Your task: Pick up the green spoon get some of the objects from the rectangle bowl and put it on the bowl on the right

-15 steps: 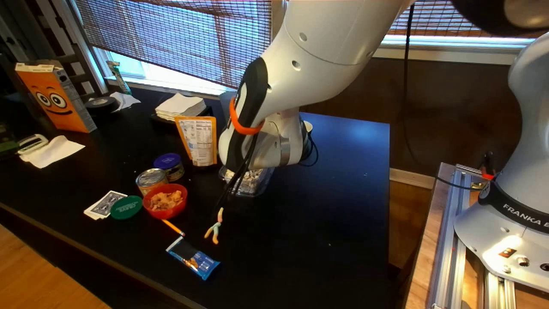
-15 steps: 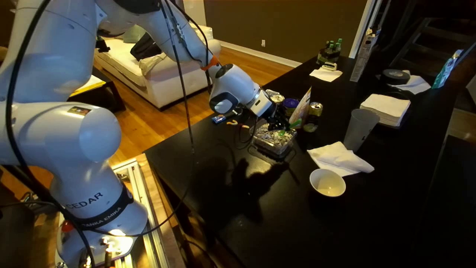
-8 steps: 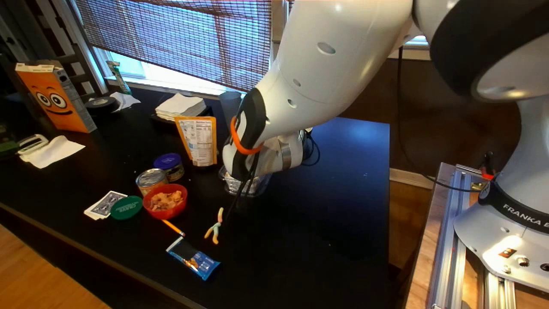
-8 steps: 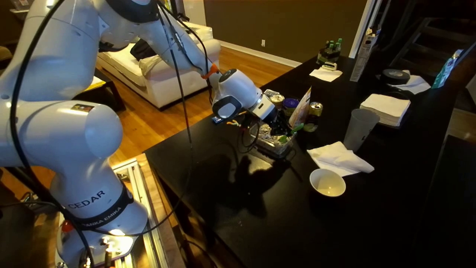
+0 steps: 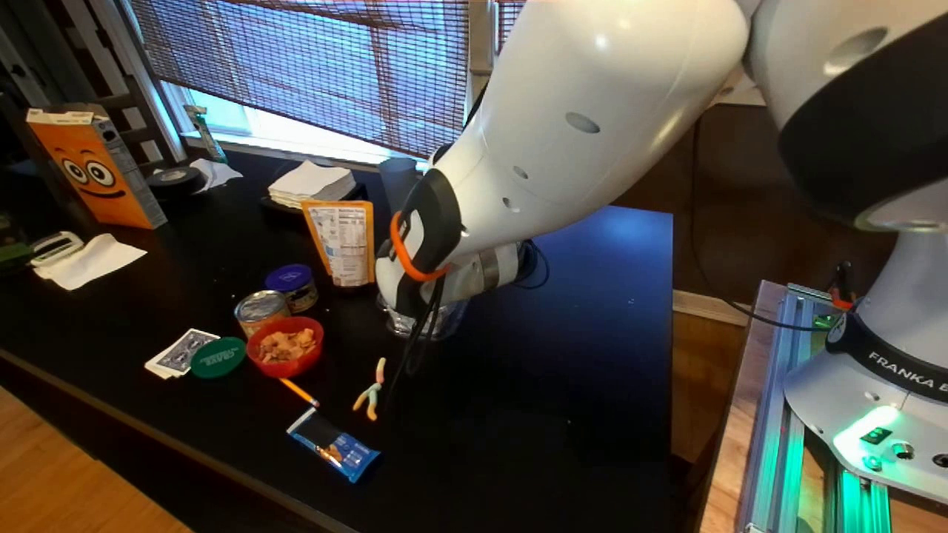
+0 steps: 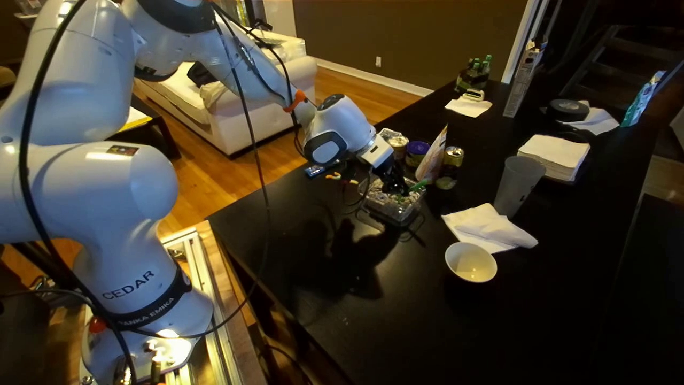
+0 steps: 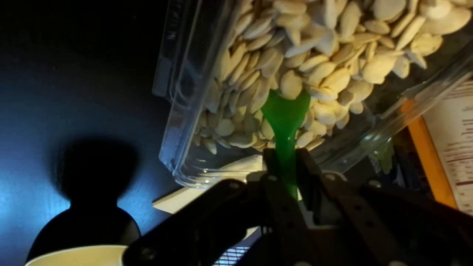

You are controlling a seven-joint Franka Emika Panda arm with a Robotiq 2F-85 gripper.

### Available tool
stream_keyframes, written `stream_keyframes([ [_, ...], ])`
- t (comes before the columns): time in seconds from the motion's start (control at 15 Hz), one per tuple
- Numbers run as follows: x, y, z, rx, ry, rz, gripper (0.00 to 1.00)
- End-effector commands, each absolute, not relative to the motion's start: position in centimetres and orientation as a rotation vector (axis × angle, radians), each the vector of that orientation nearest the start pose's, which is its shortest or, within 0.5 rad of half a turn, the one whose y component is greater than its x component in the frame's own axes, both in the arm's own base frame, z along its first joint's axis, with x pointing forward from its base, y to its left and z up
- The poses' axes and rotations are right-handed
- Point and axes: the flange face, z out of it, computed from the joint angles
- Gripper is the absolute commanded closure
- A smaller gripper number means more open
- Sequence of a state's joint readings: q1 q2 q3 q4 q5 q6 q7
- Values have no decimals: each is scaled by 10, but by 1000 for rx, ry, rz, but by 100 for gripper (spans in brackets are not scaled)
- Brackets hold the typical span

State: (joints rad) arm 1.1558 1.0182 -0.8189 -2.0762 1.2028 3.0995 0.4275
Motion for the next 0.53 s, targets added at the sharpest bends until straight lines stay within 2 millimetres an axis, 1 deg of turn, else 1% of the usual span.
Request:
stream_keyframes([
  [0.0,567,116,141,-2764,1340,-969,96],
  [0.2,571,115,144,-2769,1362,-903,96],
  [0.47,577,113,148,-2779,1392,-768,96],
])
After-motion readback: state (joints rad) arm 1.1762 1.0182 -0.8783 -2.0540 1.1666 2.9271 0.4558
